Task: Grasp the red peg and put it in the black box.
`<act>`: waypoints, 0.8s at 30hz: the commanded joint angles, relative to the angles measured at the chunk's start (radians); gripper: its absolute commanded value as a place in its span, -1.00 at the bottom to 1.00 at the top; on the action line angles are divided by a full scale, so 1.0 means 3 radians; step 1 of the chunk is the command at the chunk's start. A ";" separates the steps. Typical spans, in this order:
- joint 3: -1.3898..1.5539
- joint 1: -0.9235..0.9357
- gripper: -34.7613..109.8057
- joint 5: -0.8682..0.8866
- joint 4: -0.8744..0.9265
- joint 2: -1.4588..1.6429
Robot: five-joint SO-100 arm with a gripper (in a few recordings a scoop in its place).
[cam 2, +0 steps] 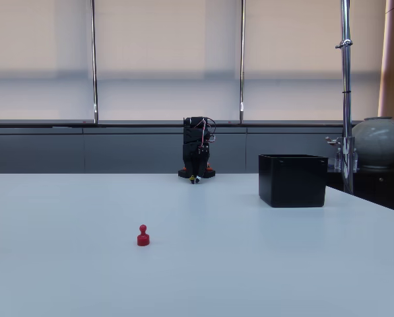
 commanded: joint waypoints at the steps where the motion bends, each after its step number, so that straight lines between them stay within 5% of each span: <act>1: 0.0031 -0.0051 -0.52 -0.0051 0.0112 -0.0077; 11: 0.0031 0.0036 -0.52 0.0532 -0.0072 -0.0005; 24: 0.0046 0.0240 -0.45 0.0491 -0.2848 0.1897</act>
